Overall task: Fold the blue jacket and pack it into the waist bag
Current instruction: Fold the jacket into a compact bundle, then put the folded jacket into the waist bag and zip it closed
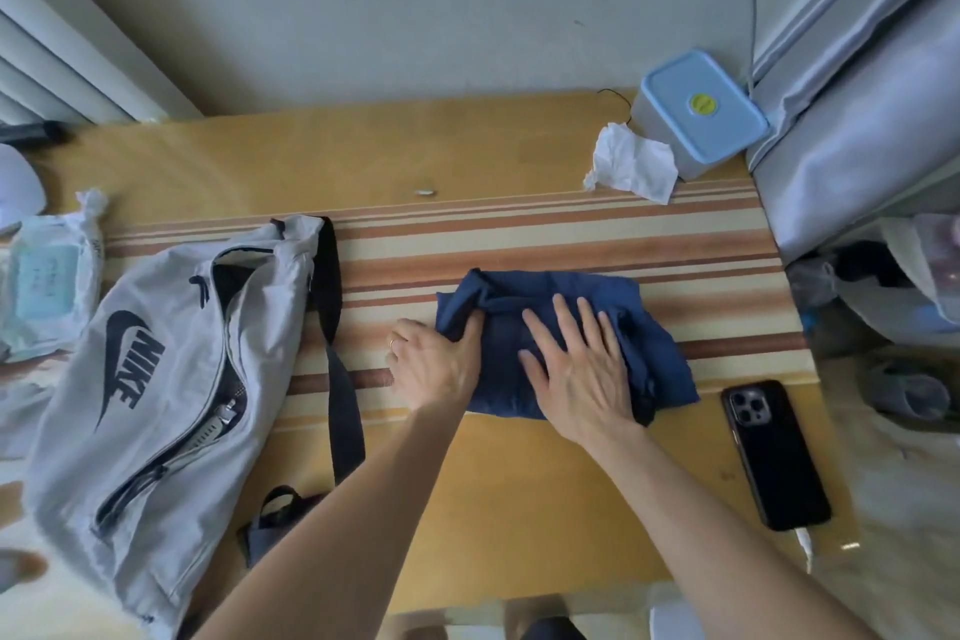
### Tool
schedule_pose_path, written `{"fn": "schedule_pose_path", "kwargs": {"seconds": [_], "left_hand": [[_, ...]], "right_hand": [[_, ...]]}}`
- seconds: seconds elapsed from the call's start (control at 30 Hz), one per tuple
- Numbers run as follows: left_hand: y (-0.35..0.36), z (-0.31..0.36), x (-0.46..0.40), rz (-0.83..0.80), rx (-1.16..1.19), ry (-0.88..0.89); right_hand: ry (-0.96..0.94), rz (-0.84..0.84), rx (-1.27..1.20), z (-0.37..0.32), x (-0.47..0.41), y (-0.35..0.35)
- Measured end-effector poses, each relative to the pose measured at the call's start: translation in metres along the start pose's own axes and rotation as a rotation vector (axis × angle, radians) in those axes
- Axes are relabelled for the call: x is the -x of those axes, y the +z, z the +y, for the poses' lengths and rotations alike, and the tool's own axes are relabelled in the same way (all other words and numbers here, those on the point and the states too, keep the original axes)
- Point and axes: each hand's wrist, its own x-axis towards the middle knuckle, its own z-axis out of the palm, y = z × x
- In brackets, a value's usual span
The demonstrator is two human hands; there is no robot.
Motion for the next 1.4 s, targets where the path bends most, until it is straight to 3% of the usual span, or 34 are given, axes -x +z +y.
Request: {"fn": "schedule_pose_path", "kwargs": {"seconds": [0.17,0.3,0.37,0.43,0.5,0.53,0.57,0.6,0.63,0.7,0.77,0.8,0.87,0.97,1.07,1.13,1.17,1.27,1.33,1.4], "left_hand": [[-0.006,-0.003,0.002,-0.304,0.284,-0.036],[-0.005,0.003,0.021,-0.197,0.288,0.074],[-0.006,0.013,0.035,-0.138,0.303,0.114],[-0.006,0.025,0.052,-0.114,0.308,0.207],[0.002,0.036,0.073,-0.167,0.28,0.38],[0.01,0.04,0.084,-0.218,0.234,0.485],[0.021,0.042,0.092,-0.273,0.152,0.605],[0.033,0.043,0.098,-0.318,0.034,0.746],[0.046,0.043,0.102,-0.334,-0.109,0.898],[0.067,0.043,0.101,-0.325,-0.344,1.154],[0.082,0.038,0.098,-0.337,-0.466,1.281],[0.087,0.033,0.096,-0.358,-0.492,1.319],[0.092,0.018,0.095,-0.403,-0.541,1.376],[0.099,0.007,0.087,-0.491,-0.64,1.423],[0.093,0.009,0.08,-0.562,-0.462,1.365],[0.084,0.005,0.082,-0.381,-0.21,1.189],[0.083,0.004,0.083,-0.321,-0.132,1.006],[0.08,0.012,0.086,-0.473,-0.054,0.516],[0.069,0.013,0.078,-0.591,0.068,0.335],[0.045,0.003,0.069,-0.68,0.199,0.259]], "right_hand": [[0.009,-0.017,0.043,0.012,-0.012,0.034],[-0.047,0.091,0.007,0.0,-0.017,0.03],[0.026,0.013,-0.139,-0.001,-0.021,0.017],[0.172,-0.169,-0.647,0.012,-0.022,-0.008],[0.401,-0.344,-1.429,0.034,-0.02,-0.044],[0.501,-0.37,-1.779,0.047,-0.013,-0.056],[0.583,-0.342,-1.974,0.059,-0.005,-0.063],[0.63,-0.273,-1.938,0.067,0.002,-0.07],[0.662,-0.173,-1.693,0.074,0.012,-0.069],[0.717,0.091,-0.937,0.087,0.029,-0.058],[0.574,0.32,-0.551,0.101,0.043,-0.04],[0.443,0.354,-0.46,0.108,0.048,-0.03],[0.275,0.26,-0.406,0.118,0.055,-0.008],[0.235,0.089,-0.303,0.123,0.065,0.016],[0.227,0.102,-0.338,0.124,0.066,0.021],[0.237,0.127,-0.347,0.123,0.066,0.022],[0.248,0.139,-0.35,0.121,0.066,0.023],[0.221,0.142,-0.384,0.114,0.066,0.026],[0.204,0.128,-0.52,0.097,0.065,0.023],[0.216,0.135,-0.72,0.074,0.064,0.018]]}}
